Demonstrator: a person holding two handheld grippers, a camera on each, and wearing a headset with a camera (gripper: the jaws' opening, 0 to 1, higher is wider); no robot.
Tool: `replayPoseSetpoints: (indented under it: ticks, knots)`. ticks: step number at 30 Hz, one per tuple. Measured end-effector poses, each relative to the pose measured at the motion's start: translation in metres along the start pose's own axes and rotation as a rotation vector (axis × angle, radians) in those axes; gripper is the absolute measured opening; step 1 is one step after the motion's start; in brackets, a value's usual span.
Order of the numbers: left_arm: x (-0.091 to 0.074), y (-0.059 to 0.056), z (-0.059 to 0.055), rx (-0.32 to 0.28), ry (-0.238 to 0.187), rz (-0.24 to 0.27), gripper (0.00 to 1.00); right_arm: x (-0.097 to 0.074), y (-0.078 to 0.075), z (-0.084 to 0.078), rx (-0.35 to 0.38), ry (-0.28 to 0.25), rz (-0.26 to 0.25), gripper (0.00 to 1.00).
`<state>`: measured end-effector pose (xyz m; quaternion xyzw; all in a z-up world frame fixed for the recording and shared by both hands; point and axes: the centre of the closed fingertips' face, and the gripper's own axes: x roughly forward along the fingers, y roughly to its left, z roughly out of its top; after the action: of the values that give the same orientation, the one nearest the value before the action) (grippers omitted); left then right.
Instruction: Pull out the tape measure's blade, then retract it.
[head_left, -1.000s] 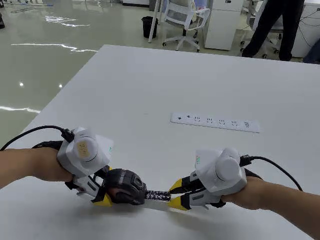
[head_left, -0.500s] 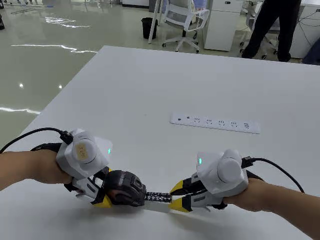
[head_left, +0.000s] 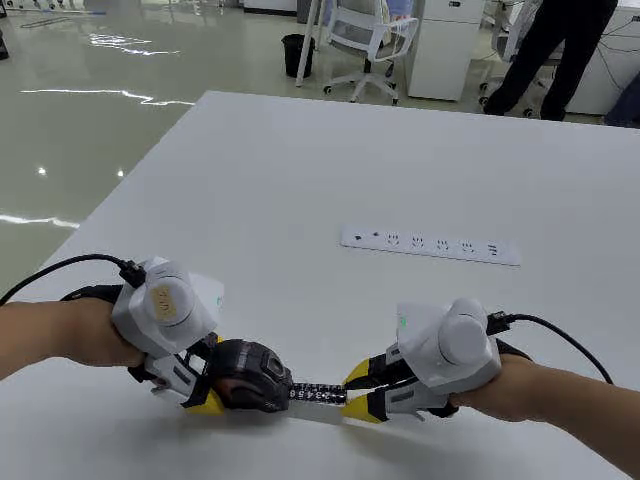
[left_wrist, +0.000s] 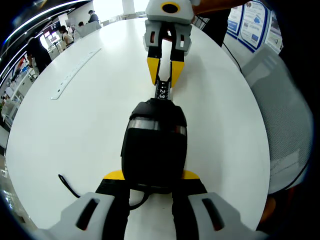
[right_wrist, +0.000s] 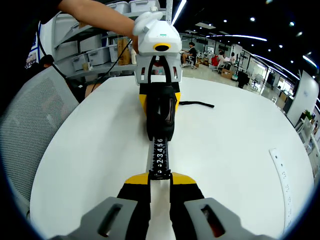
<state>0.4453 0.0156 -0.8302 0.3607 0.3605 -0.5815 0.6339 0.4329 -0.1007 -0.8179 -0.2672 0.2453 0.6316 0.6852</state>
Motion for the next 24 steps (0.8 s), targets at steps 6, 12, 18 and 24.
replayPoseSetpoints:
  ticks: [6,12,18,24]
  knots:
    - [0.0001,0.0,0.0001,0.001,0.0,0.0,0.27,-0.0017,0.0002,-0.0016,-0.002,0.0,0.001,0.12]
    - [0.0,-0.0003,0.0002,-0.001,0.001,0.002,0.27,-0.0038,-0.0001,-0.0028,-0.005,0.0,0.0,0.12]
    - [-0.0001,-0.0006,0.0005,-0.002,0.002,0.002,0.27,-0.0055,-0.0002,-0.0044,-0.007,0.001,-0.001,0.12]
    - [0.0001,-0.0004,0.0005,-0.003,0.001,0.001,0.27,-0.0066,-0.0001,-0.0057,-0.007,0.002,-0.001,0.12]
